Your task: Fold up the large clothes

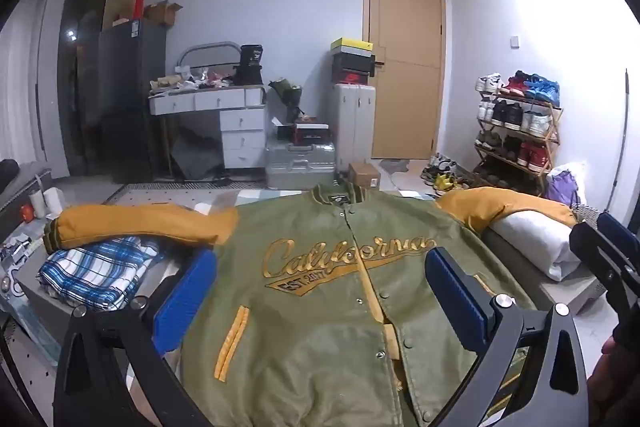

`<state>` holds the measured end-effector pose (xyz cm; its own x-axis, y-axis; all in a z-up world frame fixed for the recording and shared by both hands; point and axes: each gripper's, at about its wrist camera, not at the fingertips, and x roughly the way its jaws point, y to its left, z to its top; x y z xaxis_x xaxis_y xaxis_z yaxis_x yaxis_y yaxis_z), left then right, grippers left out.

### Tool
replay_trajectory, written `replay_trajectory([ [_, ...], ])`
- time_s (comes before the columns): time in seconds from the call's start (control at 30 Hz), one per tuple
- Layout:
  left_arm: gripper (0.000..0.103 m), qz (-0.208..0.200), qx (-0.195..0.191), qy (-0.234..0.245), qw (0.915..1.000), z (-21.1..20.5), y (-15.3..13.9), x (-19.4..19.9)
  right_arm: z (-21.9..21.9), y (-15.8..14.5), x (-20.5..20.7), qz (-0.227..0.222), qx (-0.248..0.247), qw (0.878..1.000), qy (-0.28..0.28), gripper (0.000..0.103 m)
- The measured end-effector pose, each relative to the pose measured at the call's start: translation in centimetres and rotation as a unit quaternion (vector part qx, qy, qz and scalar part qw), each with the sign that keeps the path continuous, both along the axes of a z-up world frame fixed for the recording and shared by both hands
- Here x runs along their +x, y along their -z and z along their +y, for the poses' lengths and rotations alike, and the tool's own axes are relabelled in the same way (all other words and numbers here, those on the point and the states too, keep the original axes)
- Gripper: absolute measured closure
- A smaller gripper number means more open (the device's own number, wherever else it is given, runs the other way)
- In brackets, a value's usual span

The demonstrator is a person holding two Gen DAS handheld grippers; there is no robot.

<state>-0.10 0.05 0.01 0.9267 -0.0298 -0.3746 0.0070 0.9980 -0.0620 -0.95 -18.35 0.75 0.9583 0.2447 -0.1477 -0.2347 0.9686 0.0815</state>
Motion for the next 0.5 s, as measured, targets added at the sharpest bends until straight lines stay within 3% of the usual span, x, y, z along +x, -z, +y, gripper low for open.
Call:
replay_trajectory([
  [0.13, 0.001, 0.001, -0.014, -0.001, 0.9999, 1.4, -0.4, -0.2, 0.1, 0.0, -0.1, -0.004, -0.009, 1.000, 0.000, 0.000],
  [0.33, 0.001, -0.005, 0.013, -0.015, 0.9998, 0.5, -0.1, -0.4, 0.0, -0.1, -0.4, -0.009, -0.005, 1.000, 0.000, 0.000],
  [0.5, 0.001, -0.001, 0.003, -0.008, 1.0000, 0.5, -0.1, -0.6, -0.1, 0.1, -0.4, -0.010, -0.001, 1.000, 0.001, 0.000],
])
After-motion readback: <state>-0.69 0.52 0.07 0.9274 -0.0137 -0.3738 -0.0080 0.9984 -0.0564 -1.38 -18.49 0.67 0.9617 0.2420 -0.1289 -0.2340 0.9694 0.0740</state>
